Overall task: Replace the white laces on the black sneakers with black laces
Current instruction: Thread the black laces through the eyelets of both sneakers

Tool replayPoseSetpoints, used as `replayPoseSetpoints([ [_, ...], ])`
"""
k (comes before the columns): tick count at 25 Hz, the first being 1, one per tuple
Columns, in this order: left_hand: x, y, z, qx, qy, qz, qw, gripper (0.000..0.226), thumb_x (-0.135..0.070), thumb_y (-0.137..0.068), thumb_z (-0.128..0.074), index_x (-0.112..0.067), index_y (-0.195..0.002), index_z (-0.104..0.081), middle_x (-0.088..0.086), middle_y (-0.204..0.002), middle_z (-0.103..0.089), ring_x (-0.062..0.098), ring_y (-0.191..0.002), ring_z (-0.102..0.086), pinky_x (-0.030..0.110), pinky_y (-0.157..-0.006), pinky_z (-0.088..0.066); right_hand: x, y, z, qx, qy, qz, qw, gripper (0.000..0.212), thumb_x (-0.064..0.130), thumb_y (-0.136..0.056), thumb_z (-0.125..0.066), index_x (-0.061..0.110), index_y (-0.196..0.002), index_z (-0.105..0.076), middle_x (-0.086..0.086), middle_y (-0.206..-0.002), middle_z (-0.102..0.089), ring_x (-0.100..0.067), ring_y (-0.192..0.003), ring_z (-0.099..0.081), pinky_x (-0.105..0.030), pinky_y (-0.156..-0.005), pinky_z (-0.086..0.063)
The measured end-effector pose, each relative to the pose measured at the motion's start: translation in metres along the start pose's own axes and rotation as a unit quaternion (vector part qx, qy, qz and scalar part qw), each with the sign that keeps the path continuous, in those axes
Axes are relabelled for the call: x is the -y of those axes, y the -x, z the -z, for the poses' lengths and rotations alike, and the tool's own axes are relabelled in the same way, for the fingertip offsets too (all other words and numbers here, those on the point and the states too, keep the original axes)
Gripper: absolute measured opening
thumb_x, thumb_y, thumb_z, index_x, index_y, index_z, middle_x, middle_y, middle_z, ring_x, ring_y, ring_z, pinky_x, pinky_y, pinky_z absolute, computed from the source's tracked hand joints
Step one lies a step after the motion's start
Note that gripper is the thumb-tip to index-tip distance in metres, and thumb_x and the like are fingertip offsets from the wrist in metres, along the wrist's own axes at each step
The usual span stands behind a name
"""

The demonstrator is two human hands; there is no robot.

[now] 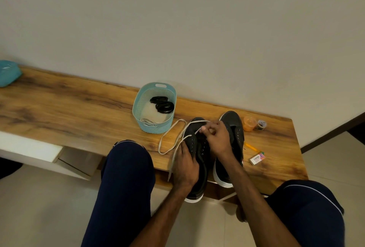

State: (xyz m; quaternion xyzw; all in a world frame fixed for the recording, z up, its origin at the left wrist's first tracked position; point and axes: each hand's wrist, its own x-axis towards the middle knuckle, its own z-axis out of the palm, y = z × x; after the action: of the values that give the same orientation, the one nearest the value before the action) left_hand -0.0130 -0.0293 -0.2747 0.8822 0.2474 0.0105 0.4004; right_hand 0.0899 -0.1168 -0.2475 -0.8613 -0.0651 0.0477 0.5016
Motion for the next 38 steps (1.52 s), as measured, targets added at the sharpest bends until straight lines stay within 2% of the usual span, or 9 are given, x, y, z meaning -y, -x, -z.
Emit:
replayPoseSetpoints([
  [3,0.000,0.000,-0.001,0.013,-0.005,0.002,1.000,0.067,-0.025,-0.102,-0.046,-0.014,-0.158,-0.012,0.003,-0.163,-0.019,0.020,-0.148,-0.024,0.034,-0.114,-0.032,0.015,-0.007,0.024,-0.113,-0.101,0.007,0.988,0.019,0.026,-0.094,-0.066,0.010,-0.090,-0.076,0.003,-0.116,-0.057,-0.014,-0.109,-0.055,-0.036,-0.094,-0.050],
  [6,-0.001,0.000,-0.003,0.022,-0.011,0.014,1.000,0.066,-0.026,-0.103,-0.044,-0.013,-0.158,-0.009,0.004,-0.165,-0.013,0.021,-0.150,-0.020,0.033,-0.114,-0.033,0.018,-0.007,0.032,-0.126,0.185,0.065,0.972,0.024,0.040,-0.095,-0.060,0.021,-0.100,-0.073,0.006,-0.138,-0.050,-0.020,-0.129,-0.039,-0.049,-0.102,-0.038],
  [12,0.000,-0.002,-0.004,0.025,0.004,0.017,1.000,0.063,-0.028,-0.104,-0.041,-0.015,-0.158,-0.011,0.003,-0.164,-0.016,0.019,-0.148,-0.023,0.034,-0.112,-0.035,-0.002,0.002,-0.008,0.131,0.384,0.113,0.907,0.030,0.028,-0.103,-0.045,0.022,-0.126,-0.063,0.002,-0.149,-0.041,-0.021,-0.142,-0.024,-0.058,-0.112,-0.020],
  [21,0.004,-0.003,-0.007,0.015,0.021,0.018,1.000,0.065,-0.045,-0.103,-0.036,-0.016,-0.157,-0.015,0.004,-0.162,-0.022,0.021,-0.147,-0.027,0.037,-0.110,-0.037,-0.008,-0.005,-0.005,0.131,0.240,-0.001,0.962,0.016,0.033,-0.098,-0.059,0.019,-0.101,-0.067,-0.001,-0.130,-0.046,-0.023,-0.125,-0.039,-0.048,-0.111,-0.025],
  [26,0.007,-0.004,-0.010,0.009,0.043,0.016,0.999,0.083,-0.070,-0.092,-0.021,-0.018,-0.157,-0.018,0.002,-0.160,-0.028,0.021,-0.145,-0.030,0.040,-0.111,-0.036,0.020,-0.008,0.019,0.028,-0.224,-0.070,0.972,0.021,0.021,-0.104,-0.048,0.005,-0.105,-0.062,-0.004,-0.103,-0.069,-0.023,-0.106,-0.065,-0.037,-0.093,-0.050],
  [28,0.007,-0.004,-0.010,0.009,0.039,0.022,0.999,0.095,-0.078,-0.083,-0.014,-0.018,-0.157,-0.017,0.003,-0.161,-0.026,0.021,-0.146,-0.028,0.041,-0.112,-0.034,0.023,-0.011,0.033,0.047,-0.255,-0.059,0.964,0.016,0.020,-0.104,-0.049,0.008,-0.102,-0.059,-0.003,-0.092,-0.075,-0.014,-0.089,-0.070,-0.037,-0.083,-0.052],
  [31,0.007,-0.003,-0.011,0.018,0.040,0.025,0.999,0.101,-0.083,-0.080,-0.012,-0.018,-0.158,-0.013,0.002,-0.163,-0.020,0.021,-0.148,-0.023,0.042,-0.115,-0.030,0.012,-0.011,0.033,0.105,0.039,-0.008,0.994,0.016,0.027,-0.099,-0.057,0.017,-0.112,-0.058,-0.007,-0.101,-0.072,-0.018,-0.091,-0.067,-0.036,-0.080,-0.049],
  [34,0.007,-0.003,-0.012,0.027,0.048,0.027,0.998,0.099,-0.081,-0.082,-0.014,-0.017,-0.158,-0.011,0.003,-0.164,-0.017,0.020,-0.150,-0.020,0.041,-0.118,-0.027,-0.007,-0.005,0.008,0.176,0.345,0.052,0.921,0.034,0.036,-0.100,-0.051,0.020,-0.128,-0.061,-0.010,-0.133,-0.051,-0.031,-0.124,-0.045,-0.051,-0.105,-0.039],
  [38,0.006,-0.004,-0.013,0.028,0.047,0.031,0.998,0.095,-0.077,-0.085,-0.015,-0.015,-0.158,-0.011,0.005,-0.164,-0.016,0.020,-0.151,-0.017,0.036,-0.118,-0.023,-0.015,-0.006,-0.003,0.162,0.355,0.030,0.920,0.031,0.033,-0.097,-0.053,0.020,-0.122,-0.067,-0.011,-0.124,-0.047,-0.032,-0.119,-0.044,-0.053,-0.103,-0.039],
])
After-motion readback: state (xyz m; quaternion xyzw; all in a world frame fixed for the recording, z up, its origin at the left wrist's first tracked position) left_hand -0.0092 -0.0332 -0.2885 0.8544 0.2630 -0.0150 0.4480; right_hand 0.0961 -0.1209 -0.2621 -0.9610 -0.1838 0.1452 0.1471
